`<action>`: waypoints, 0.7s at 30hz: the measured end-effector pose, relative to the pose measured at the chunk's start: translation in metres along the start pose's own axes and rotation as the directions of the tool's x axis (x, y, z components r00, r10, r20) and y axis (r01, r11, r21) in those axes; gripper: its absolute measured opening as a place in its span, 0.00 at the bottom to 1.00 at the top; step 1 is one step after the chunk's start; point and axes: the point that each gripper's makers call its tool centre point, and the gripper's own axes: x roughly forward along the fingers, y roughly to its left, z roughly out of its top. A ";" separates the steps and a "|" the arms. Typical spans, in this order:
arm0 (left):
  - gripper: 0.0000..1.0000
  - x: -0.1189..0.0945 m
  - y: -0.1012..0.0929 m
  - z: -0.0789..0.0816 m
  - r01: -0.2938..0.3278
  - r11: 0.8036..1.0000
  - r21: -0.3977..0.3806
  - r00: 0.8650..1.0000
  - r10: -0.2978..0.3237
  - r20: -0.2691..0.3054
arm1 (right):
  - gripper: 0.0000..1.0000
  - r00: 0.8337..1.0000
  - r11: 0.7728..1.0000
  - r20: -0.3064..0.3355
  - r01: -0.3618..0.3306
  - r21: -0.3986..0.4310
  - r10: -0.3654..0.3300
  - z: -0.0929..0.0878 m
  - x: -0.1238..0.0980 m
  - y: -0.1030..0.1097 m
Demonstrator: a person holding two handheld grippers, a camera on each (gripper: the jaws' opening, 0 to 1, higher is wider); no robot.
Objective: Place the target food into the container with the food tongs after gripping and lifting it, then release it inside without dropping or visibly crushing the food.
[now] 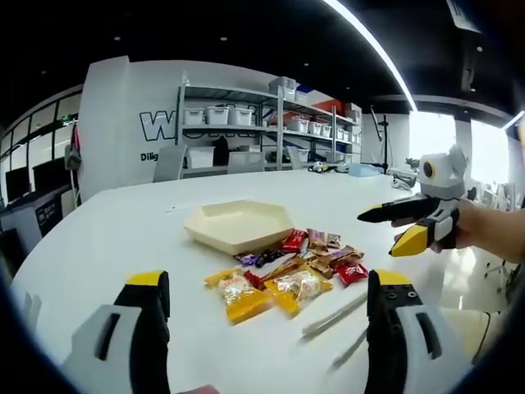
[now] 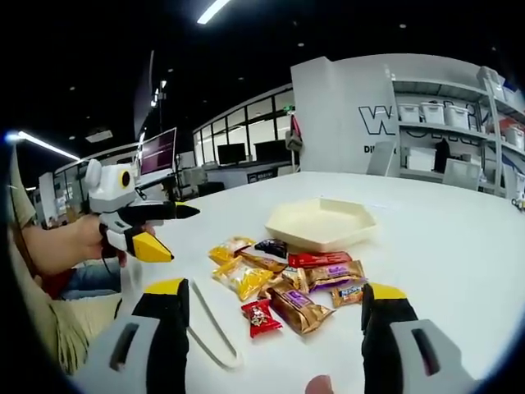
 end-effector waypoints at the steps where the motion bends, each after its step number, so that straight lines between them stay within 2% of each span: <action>1: 0.99 0.000 0.000 -0.001 0.001 1.000 0.002 1.000 -0.001 -0.003 | 0.86 1.000 1.000 -0.001 -0.001 -0.002 0.001 0.000 0.000 0.000; 21: 0.99 0.003 -0.001 -0.004 0.014 1.000 0.015 1.000 -0.013 -0.017 | 0.85 1.000 1.000 -0.010 0.003 -0.015 -0.004 -0.001 0.001 -0.003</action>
